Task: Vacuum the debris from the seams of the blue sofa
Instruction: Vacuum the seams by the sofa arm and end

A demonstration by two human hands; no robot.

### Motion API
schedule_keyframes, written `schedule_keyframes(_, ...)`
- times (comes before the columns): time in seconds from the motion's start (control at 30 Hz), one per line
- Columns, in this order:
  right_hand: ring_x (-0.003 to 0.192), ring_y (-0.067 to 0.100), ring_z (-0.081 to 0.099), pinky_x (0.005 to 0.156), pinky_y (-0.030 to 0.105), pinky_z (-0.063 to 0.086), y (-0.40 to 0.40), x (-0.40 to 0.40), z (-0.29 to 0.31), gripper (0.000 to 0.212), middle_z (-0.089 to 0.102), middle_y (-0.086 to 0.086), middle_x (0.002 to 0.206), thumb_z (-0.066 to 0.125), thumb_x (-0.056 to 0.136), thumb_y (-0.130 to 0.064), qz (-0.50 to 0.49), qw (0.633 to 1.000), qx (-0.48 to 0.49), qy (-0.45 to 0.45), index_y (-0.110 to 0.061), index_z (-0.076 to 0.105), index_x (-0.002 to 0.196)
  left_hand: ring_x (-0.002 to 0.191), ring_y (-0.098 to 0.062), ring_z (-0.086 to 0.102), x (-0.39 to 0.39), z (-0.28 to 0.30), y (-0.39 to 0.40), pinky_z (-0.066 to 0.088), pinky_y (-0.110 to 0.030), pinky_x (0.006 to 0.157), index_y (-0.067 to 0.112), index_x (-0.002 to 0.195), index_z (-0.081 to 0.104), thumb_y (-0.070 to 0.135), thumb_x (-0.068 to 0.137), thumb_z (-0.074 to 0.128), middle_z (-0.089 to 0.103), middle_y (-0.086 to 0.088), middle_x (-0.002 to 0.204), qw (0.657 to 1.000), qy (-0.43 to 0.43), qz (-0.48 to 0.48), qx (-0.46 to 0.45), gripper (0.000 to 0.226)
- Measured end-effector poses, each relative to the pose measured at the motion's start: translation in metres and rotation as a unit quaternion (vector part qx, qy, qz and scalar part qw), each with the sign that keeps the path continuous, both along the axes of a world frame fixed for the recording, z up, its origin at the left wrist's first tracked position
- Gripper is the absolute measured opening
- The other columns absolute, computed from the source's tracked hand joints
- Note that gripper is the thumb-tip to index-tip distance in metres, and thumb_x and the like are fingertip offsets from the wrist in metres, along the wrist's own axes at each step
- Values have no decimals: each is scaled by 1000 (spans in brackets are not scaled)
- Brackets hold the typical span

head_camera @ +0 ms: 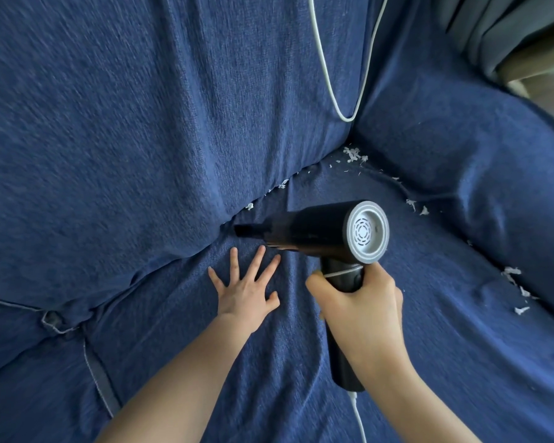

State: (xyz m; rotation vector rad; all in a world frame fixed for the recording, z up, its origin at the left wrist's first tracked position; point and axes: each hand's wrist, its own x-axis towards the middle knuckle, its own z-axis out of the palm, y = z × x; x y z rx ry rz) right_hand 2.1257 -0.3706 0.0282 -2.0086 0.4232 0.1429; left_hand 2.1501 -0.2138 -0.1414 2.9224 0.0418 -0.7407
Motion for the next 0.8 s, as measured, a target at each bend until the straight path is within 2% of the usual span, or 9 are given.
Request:
schedule_keyframes(0.1,65,14,58,61,31,45,-1,12,-3,20,61,-9,55,70,70,-32,-16,1000,-13,-16,-20,53,69,142,-37,-29,1,3,-1,-5,-77,105,50,147,-12,51,97,34,-28,19,156,1000,-2,4,3,68)
schedule_keyframes(0.23,74,23,65,66,34,51,-4,22,-8,19,65,1,60,70,71,-31,-22,1000,-11,-15,-19,56,73,142,-39,-27,4,2,-5,-4,-78,104,49,148,-10,50,97,36,-25,18,157,1000,-12,7,-4,69)
schedule_keyframes(0.4,74,25,67,59,31,50,-2,20,-16,16,63,0,58,70,71,-28,-32,999,6,-18,-19,57,72,143,-37,-25,31,5,-17,-2,-79,103,46,151,-3,51,98,37,-21,18,158,999,-28,9,-46,66)
schedule_keyframes(0.57,68,27,67,50,23,45,-8,20,-8,16,67,2,62,71,73,-23,-53,997,23,-41,-16,57,70,143,-35,-27,38,3,-19,-2,-80,101,48,149,-7,55,97,35,-23,20,157,999,-1,9,-48,68)
schedule_keyframes(0.8,67,21,67,60,30,49,-1,32,-11,16,65,-2,56,71,71,-30,-57,998,34,-9,-22,57,71,143,-35,-27,39,3,-21,-2,-80,101,48,149,-8,56,96,35,-24,21,157,999,3,7,-40,68)
